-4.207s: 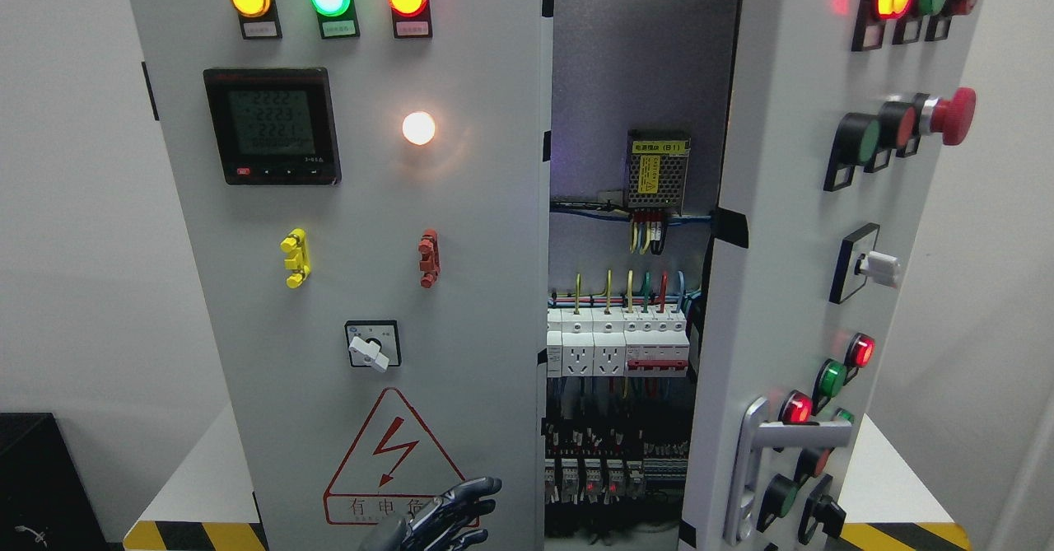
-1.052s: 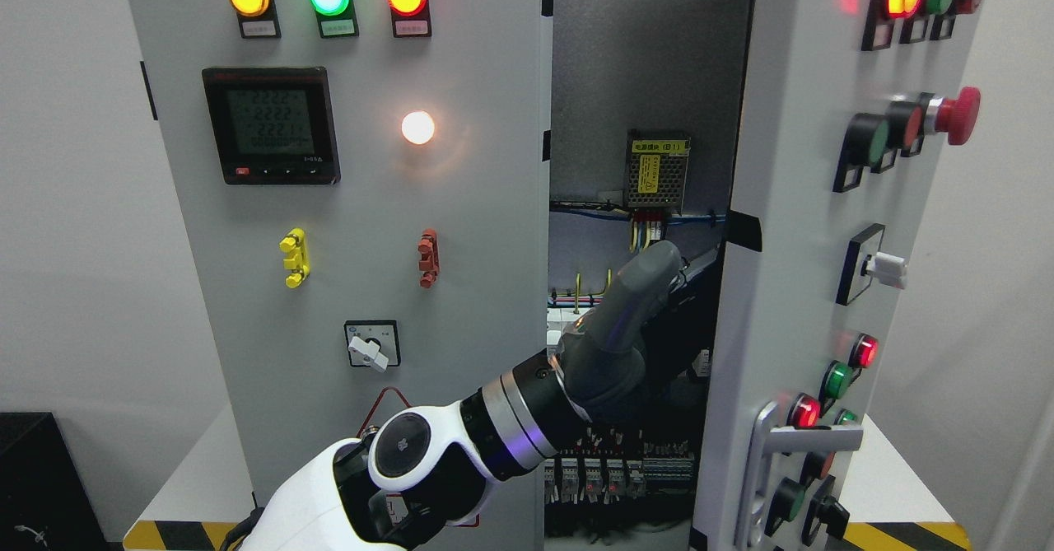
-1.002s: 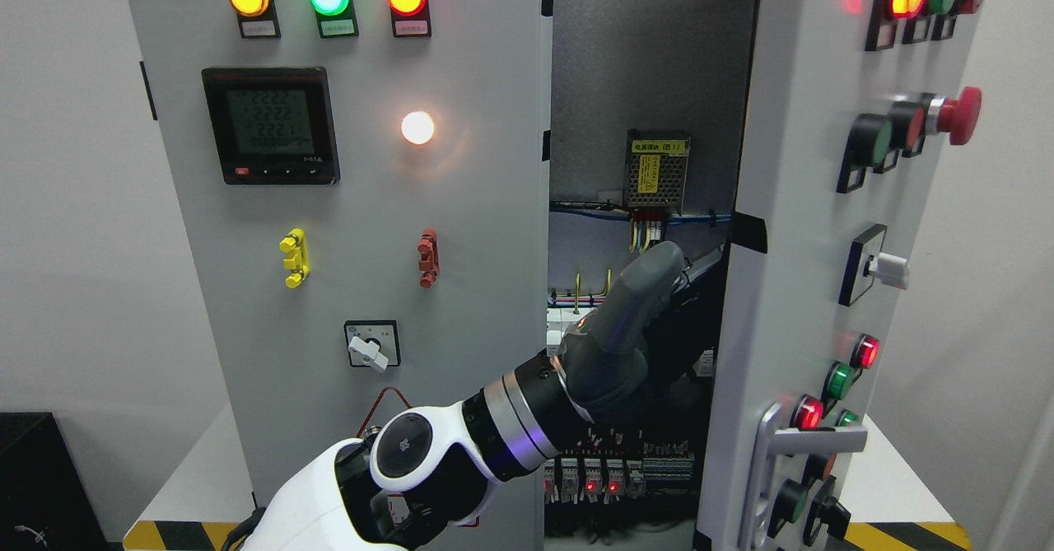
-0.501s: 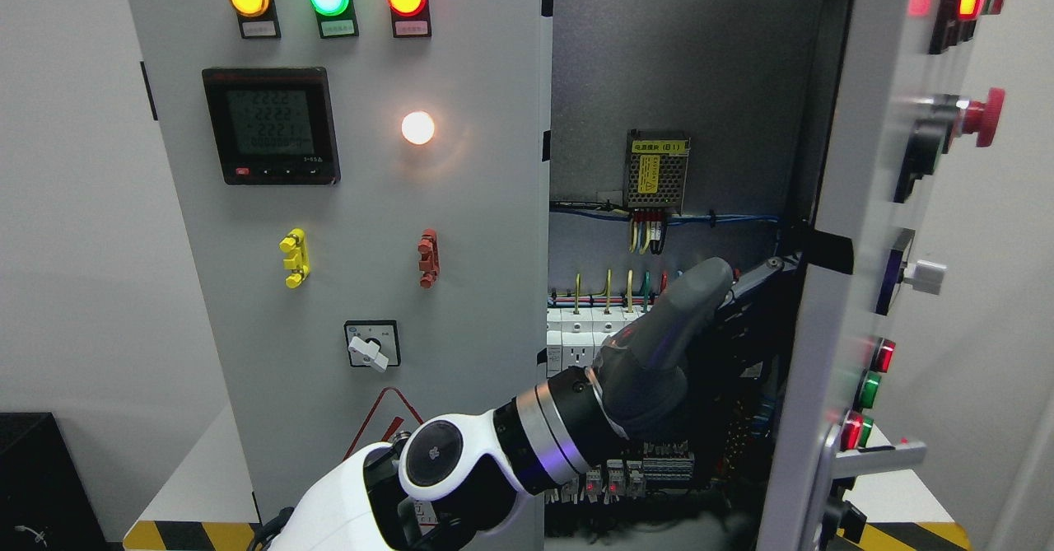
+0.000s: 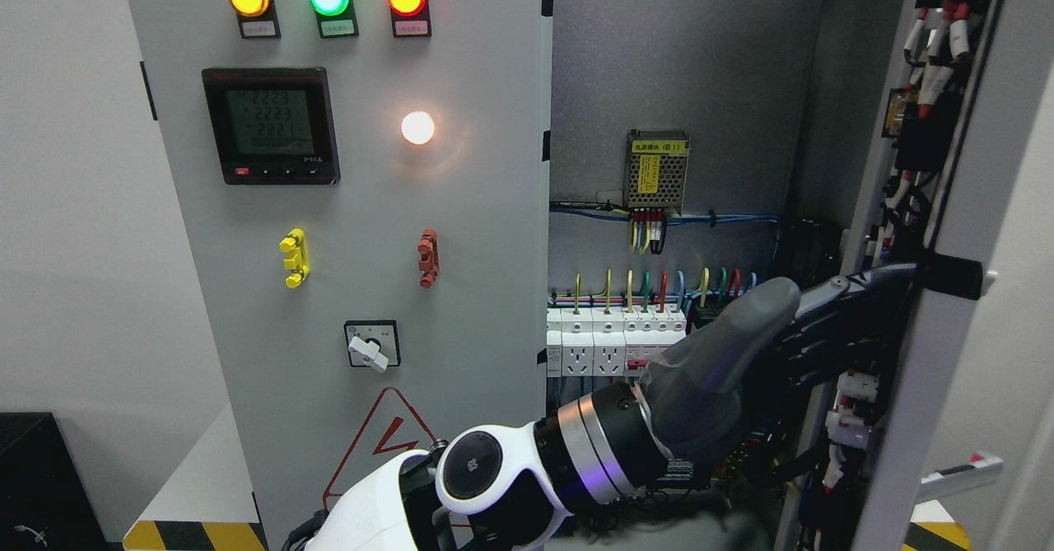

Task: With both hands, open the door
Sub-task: 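Sweep the left hand along the door, swinging it fully open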

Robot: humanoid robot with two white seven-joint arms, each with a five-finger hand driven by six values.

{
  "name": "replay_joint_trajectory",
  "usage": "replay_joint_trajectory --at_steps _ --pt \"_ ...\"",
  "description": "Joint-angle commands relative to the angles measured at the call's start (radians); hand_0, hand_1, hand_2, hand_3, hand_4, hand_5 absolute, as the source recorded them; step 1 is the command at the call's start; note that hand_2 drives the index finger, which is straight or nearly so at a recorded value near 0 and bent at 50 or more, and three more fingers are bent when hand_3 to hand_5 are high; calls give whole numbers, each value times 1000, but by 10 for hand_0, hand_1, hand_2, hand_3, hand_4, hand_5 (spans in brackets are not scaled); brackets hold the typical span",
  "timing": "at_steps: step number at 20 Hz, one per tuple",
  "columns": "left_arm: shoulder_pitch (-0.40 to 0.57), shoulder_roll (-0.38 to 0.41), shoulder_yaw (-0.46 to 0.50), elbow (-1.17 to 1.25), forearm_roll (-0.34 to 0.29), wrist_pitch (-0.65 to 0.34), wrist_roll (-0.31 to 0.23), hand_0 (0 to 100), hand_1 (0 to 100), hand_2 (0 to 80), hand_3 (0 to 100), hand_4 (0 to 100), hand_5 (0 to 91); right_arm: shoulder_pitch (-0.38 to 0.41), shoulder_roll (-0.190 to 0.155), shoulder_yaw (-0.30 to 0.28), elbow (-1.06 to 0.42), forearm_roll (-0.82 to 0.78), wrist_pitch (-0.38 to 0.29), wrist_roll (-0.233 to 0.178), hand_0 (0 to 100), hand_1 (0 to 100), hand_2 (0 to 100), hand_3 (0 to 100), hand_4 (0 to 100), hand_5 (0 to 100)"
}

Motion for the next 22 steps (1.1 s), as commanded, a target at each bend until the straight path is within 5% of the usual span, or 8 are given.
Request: replay_joint_trajectory --at_steps 1,22 --pt "-11 -62 -19 6 -2 3 0 0 0 0 0 0 0 0 0 29 0 -15 0 0 0 0 0 0 0 0" --pt "-57 -226 -48 140 -7 7 0 0 0 0 0 0 0 0 1 29 0 -15 0 0 0 0 0 0 0 0"
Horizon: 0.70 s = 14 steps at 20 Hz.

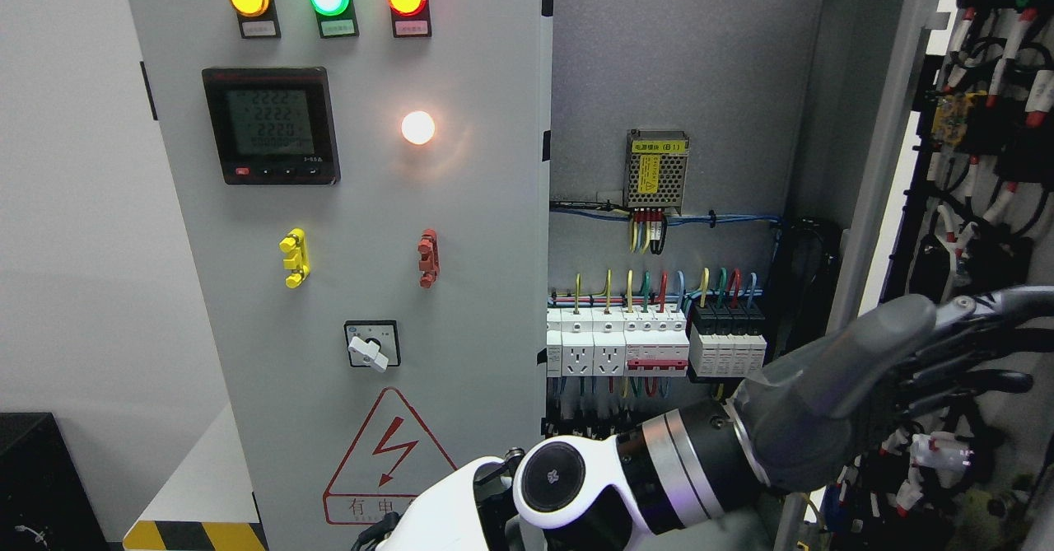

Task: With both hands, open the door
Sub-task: 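Sweep the left hand along the door, swinging it fully open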

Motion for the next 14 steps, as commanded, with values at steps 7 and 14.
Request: replay_joint_trajectory --at_steps 7,14 --pt "-51 -125 -40 101 -2 -3 0 0 0 0 0 0 0 0 0 31 0 -15 0 0 0 0 0 0 0 0" --pt "-76 -133 -49 145 3 -5 0 0 0 0 0 0 0 0 1 29 0 -15 0 0 0 0 0 0 0 0"
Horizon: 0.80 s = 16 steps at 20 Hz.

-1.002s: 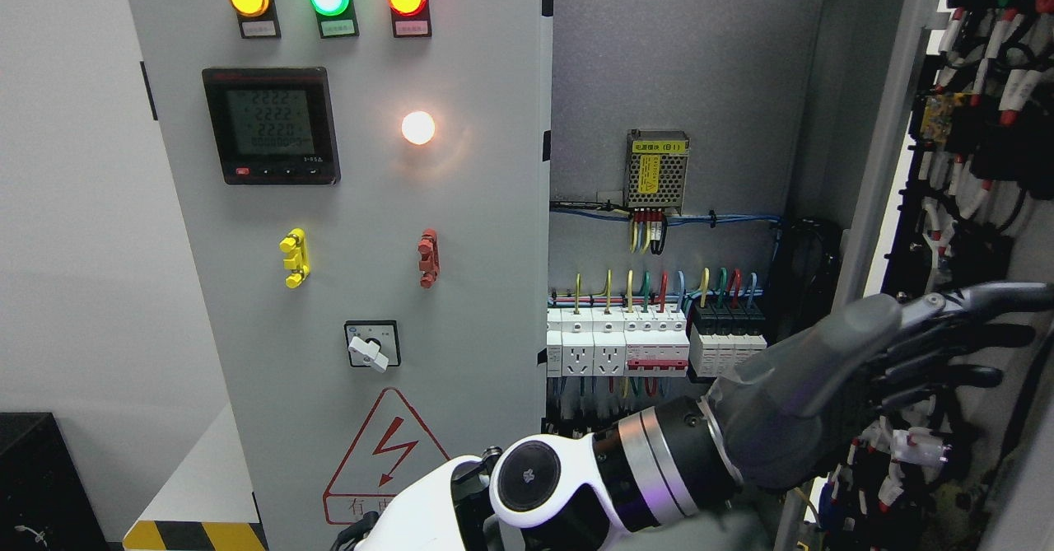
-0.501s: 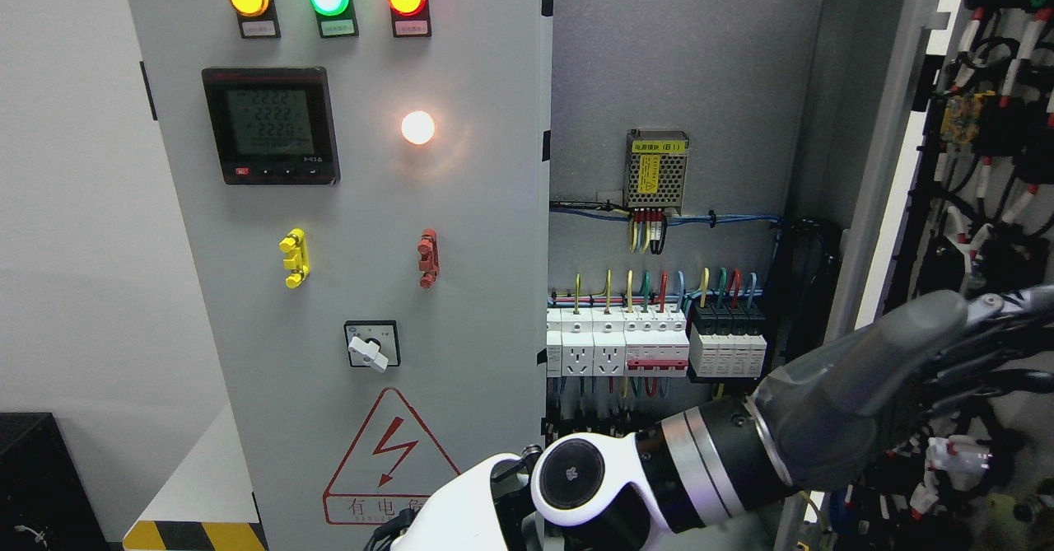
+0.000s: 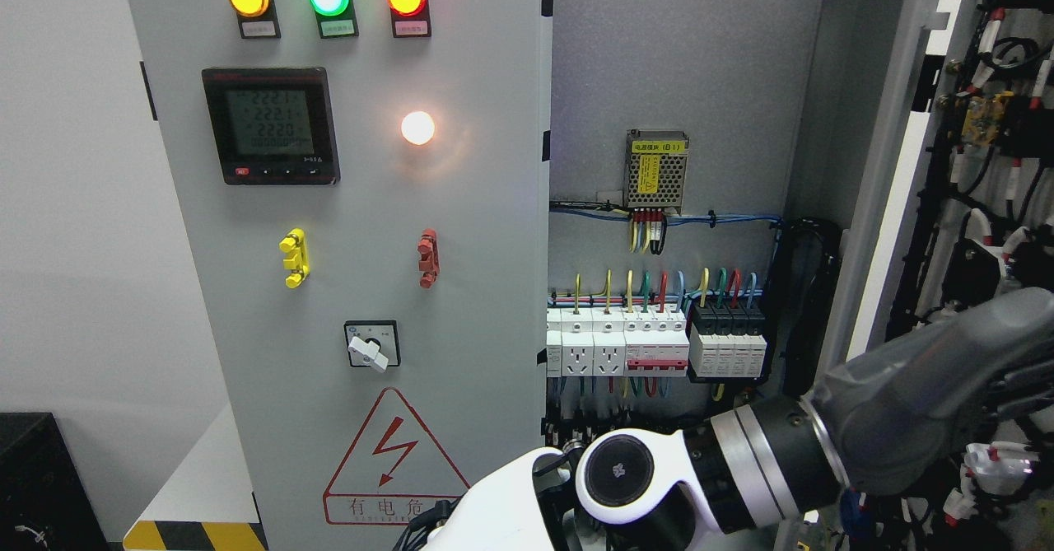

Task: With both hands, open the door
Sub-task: 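Sweep the left hand along the door, swinging it fully open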

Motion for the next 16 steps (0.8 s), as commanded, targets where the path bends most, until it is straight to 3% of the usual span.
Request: replay_joint_trajectory --at_steps 1,16 --pt "-23 -46 -20 69 5 -3 0 0 0 0 0 0 0 0 1 29 0 -14 0 0 0 0 0 0 0 0" --pt "-105 -57 -69 132 10 -6 0 0 0 0 0 0 0 0 0 29 0 -15 0 0 0 0 0 0 0 0"
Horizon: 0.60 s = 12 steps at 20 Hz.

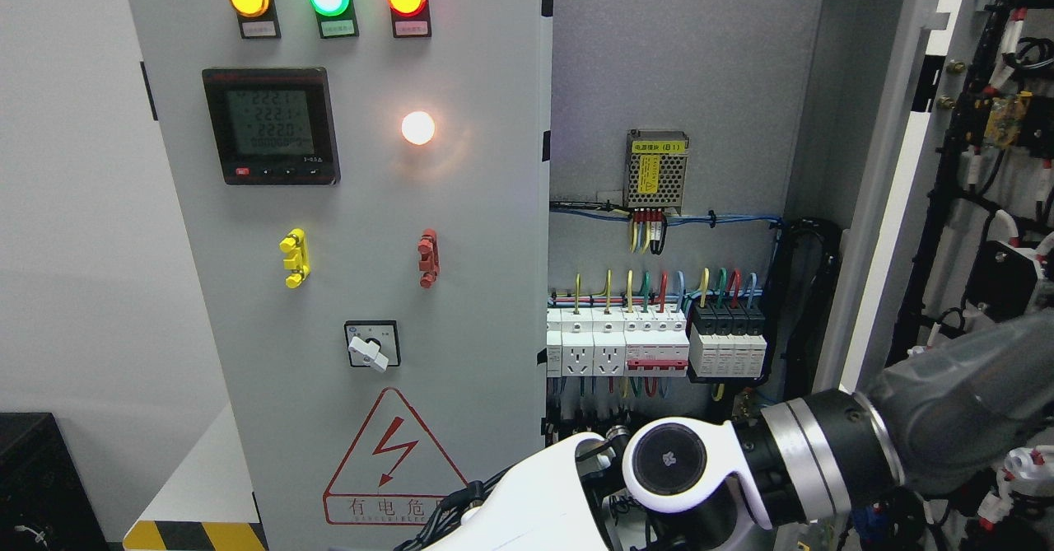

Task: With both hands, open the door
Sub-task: 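Sweep the left hand along the door, swinging it fully open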

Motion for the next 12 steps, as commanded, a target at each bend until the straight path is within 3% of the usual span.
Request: replay_joint_trajectory --at_steps 1,12 --pt "-35 -18 -24 53 3 0 0 0 0 0 0 0 0 0 0 29 0 -15 0 0 0 0 0 0 0 0" --pt "-35 -16 -38 52 0 0 0 0 0 0 0 0 0 0 0 29 0 -15 0 0 0 0 0 0 0 0"
